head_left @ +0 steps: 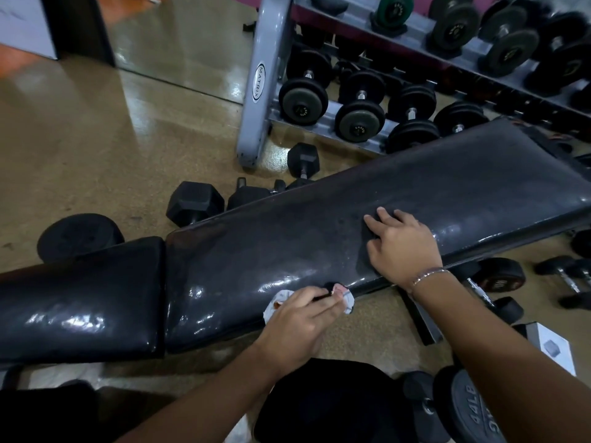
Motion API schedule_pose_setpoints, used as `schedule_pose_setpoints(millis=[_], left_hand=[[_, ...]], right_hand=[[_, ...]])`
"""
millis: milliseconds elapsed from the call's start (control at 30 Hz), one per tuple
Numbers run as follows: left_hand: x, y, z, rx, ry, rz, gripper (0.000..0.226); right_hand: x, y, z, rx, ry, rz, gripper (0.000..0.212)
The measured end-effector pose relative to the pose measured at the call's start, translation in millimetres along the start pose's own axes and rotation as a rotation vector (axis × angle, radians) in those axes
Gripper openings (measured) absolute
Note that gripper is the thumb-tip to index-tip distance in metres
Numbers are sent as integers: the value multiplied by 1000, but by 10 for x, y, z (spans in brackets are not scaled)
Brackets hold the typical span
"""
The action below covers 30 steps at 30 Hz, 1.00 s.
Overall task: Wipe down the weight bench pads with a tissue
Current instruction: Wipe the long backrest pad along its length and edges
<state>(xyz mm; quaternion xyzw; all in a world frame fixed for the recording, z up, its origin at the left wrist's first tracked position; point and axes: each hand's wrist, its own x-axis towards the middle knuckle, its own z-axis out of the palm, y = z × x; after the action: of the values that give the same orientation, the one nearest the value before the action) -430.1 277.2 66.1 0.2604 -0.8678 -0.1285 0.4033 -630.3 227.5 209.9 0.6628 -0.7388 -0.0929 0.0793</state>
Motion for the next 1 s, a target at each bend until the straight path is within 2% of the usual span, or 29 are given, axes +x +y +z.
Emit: schedule_pose_setpoints(millis=[100, 267, 367, 533, 700, 833, 1000], left_hand=[[70, -101, -126, -49, 68, 42, 45], [777, -615, -289, 17, 223, -79, 38], [1266, -1050, -286, 49, 192, -144, 32], [1889, -1342, -261, 47, 96, -289, 38], [2042, -1505, -114, 41, -86, -375, 35], [1930, -1397, -71, 12, -24, -434, 33], [1711, -1161, -45, 4, 69, -371, 29]], right_hand=[[-17, 10, 53, -32, 10, -5, 58], [-7, 11, 99, -42, 34, 3, 60], [0, 38, 102, -29, 44, -8, 60], [12, 58, 131, -14, 93, -9, 57], [12, 81, 175, -2, 138, -19, 54], [14, 70, 168, 11, 155, -15, 53], [13, 40, 138, 4, 140, -5, 56]])
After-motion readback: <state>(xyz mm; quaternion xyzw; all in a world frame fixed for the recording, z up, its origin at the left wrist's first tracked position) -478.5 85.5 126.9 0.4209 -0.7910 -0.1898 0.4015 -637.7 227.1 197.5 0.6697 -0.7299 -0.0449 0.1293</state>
